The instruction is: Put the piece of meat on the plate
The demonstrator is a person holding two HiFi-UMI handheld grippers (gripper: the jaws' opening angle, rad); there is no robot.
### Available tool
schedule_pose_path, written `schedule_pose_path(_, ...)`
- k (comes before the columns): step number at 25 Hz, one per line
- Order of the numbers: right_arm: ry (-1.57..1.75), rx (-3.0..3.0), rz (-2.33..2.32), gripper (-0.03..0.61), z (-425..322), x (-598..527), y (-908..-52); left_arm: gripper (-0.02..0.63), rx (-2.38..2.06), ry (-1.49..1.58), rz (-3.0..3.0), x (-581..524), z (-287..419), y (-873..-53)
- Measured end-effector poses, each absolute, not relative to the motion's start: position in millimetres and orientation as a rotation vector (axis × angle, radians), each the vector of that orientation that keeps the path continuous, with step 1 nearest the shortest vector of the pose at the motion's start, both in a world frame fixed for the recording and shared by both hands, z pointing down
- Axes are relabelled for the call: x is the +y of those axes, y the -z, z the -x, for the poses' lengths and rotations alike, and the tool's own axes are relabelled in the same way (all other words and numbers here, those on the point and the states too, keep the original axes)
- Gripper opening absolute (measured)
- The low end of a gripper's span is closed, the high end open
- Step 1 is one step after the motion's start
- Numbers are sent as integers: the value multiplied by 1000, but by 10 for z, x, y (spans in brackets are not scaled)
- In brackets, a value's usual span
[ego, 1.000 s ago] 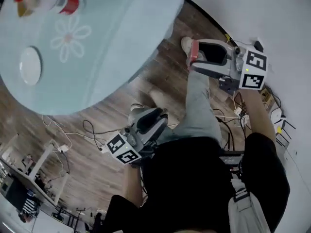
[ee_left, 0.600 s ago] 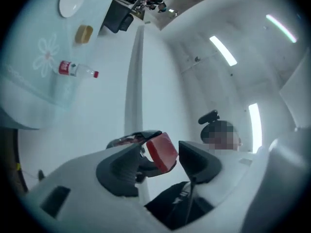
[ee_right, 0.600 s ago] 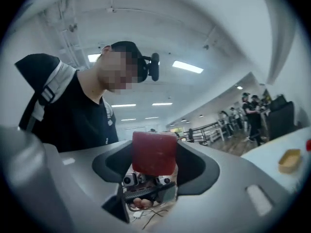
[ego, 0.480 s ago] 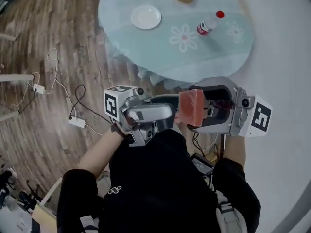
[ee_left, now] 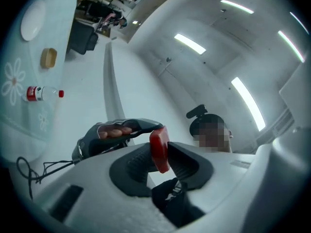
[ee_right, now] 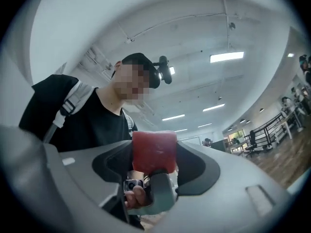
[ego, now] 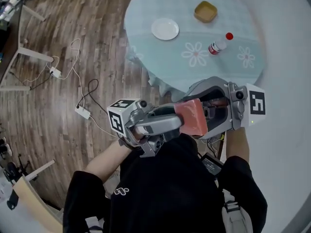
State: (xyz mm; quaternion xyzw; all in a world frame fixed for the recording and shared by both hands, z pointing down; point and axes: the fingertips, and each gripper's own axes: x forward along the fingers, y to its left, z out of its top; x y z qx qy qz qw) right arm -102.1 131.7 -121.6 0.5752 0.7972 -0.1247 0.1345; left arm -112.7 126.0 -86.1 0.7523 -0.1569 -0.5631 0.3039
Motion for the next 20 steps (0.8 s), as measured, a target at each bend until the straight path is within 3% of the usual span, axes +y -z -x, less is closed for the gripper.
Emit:
schedule_pose_path(6, 456, 2493, -1561, 255, 974, 1335, 1269, 83, -894, 1464, -2115, 1527, 1243, 1036)
schedule_pose_path(14, 656, 2684, -1454, 252, 918, 1523, 1112, 80, -1430, 634, -2361, 1721, 1105, 932)
schedule_pose_path(18, 588, 2737, -1443, 119, 943, 1823, 1075, 78, -1420, 376, -2433, 1918, 965, 960)
schedule_pose_path(20, 510, 2822, -1375, 105, 961, 1987, 1023, 78, -1417, 246, -2470, 2035, 972, 963)
